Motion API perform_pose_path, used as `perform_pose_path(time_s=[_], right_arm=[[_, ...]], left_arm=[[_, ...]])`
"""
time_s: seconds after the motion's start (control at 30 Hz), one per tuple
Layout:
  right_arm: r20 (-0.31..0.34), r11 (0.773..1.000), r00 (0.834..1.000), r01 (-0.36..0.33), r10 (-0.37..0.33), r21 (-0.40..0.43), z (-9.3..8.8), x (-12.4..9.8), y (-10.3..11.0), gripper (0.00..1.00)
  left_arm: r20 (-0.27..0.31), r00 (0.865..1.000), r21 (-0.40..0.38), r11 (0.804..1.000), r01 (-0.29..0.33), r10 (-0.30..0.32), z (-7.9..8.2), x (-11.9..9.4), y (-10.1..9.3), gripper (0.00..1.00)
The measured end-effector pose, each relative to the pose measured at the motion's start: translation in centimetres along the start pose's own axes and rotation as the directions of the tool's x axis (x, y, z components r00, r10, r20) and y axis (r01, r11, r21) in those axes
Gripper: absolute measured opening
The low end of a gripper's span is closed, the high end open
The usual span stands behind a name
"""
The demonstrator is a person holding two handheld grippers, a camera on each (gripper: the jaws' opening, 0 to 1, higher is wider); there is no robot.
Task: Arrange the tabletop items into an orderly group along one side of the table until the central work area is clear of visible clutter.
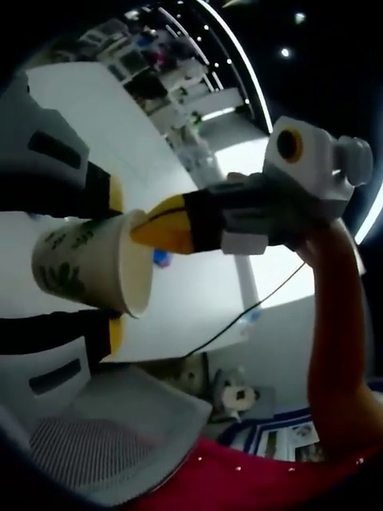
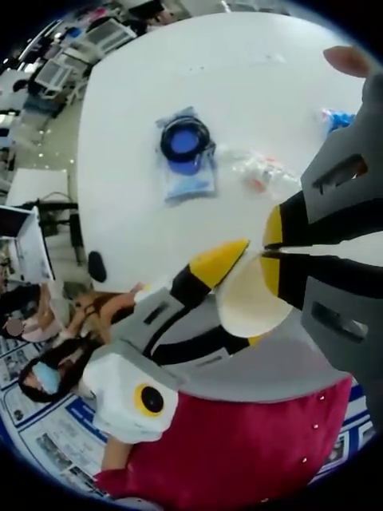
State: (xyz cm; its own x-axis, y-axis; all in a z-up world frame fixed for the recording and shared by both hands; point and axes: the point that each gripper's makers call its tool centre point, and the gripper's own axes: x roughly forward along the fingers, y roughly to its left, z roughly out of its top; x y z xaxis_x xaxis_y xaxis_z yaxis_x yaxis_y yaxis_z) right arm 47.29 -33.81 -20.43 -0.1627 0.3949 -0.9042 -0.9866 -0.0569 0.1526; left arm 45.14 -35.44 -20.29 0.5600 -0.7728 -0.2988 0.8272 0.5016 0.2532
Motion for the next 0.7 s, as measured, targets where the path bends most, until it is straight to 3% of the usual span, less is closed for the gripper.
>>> perform_pose_path(time_s=[0.27,0.53,0.7], right_arm=[[0.035,1.000,0.999,0.020,-0.020,0.003,0.4,-0.4,-0.4,0.13],[0.097,0.999,0.995,0.032,-0.031,-0.002,0.8,-1.3,-0.4,0.14],[0.188,0.998,0.981,0.061,-0.057,-0.015,1.5,-2.1,-0.6,0.15]], left_arm=[[0.013,1.000,-0.013,1.000,0.008,-0.008,0.1,-0.2,-0.1,0.41],[0.022,1.000,-0.032,0.999,0.005,-0.005,0.0,-0.4,0.2,0.41],[0.038,0.999,-0.072,0.997,0.001,0.002,0.0,-0.8,0.7,0.41]])
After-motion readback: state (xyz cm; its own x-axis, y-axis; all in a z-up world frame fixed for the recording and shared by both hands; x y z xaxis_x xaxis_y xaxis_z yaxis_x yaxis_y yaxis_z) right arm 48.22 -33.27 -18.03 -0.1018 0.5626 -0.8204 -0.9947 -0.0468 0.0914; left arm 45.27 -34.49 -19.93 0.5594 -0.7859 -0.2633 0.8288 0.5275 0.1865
